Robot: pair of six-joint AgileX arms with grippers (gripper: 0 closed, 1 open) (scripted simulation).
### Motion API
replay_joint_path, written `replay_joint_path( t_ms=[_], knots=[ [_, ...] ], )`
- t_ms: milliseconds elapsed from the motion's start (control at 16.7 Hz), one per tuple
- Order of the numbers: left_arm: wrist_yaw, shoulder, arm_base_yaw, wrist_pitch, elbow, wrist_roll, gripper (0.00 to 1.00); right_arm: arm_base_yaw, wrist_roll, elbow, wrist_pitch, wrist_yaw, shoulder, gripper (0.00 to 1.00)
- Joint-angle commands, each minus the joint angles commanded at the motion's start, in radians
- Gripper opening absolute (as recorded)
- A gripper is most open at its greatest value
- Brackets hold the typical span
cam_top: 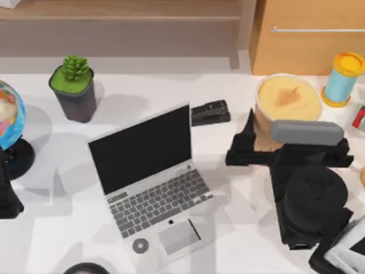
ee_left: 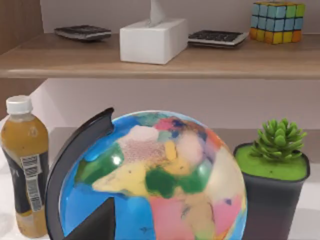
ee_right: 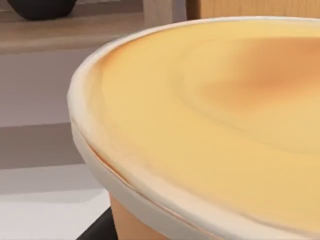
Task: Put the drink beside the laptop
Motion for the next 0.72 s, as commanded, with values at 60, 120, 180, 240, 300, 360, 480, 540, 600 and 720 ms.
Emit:
replay_joint_path(
  t_ms=[60, 120, 180, 240, 300, 360, 480, 540, 600, 720],
  knots=[
    [0.000, 0.000, 0.000, 0.000, 0.000, 0.000, 1.00, 0.017, 0.008, 0.008, -0.009, 0.011, -0.016, 0.00],
    [0.000, 0.000, 0.000, 0.000, 0.000, 0.000, 1.00, 0.035, 0.017, 0.014, -0.022, 0.024, -0.031, 0.00],
    [0.000, 0.000, 0.000, 0.000, 0.000, 0.000, 1.00, 0.056, 0.028, 0.019, -0.039, 0.039, -0.046, 0.00],
    [0.000, 0.000, 0.000, 0.000, 0.000, 0.000, 1.00, 0.077, 0.038, 0.022, -0.060, 0.056, -0.060, 0.00],
    [0.000, 0.000, 0.000, 0.000, 0.000, 0.000, 1.00, 0.100, 0.050, 0.024, -0.083, 0.073, -0.075, 0.00],
    [0.000, 0.000, 0.000, 0.000, 0.000, 0.000, 1.00, 0.123, 0.061, 0.025, -0.110, 0.092, -0.089, 0.00],
    [0.000, 0.000, 0.000, 0.000, 0.000, 0.000, 1.00, 0.172, 0.085, 0.024, -0.169, 0.133, -0.116, 0.00],
    [0.000, 0.000, 0.000, 0.000, 0.000, 0.000, 1.00, 0.196, 0.096, 0.022, -0.201, 0.154, -0.130, 0.00],
    [0.000, 0.000, 0.000, 0.000, 0.000, 0.000, 1.00, 0.220, 0.107, 0.020, -0.234, 0.175, -0.143, 0.00],
    [0.000, 0.000, 0.000, 0.000, 0.000, 0.000, 1.00, 0.265, 0.129, 0.013, -0.301, 0.217, -0.169, 0.00]
  ],
)
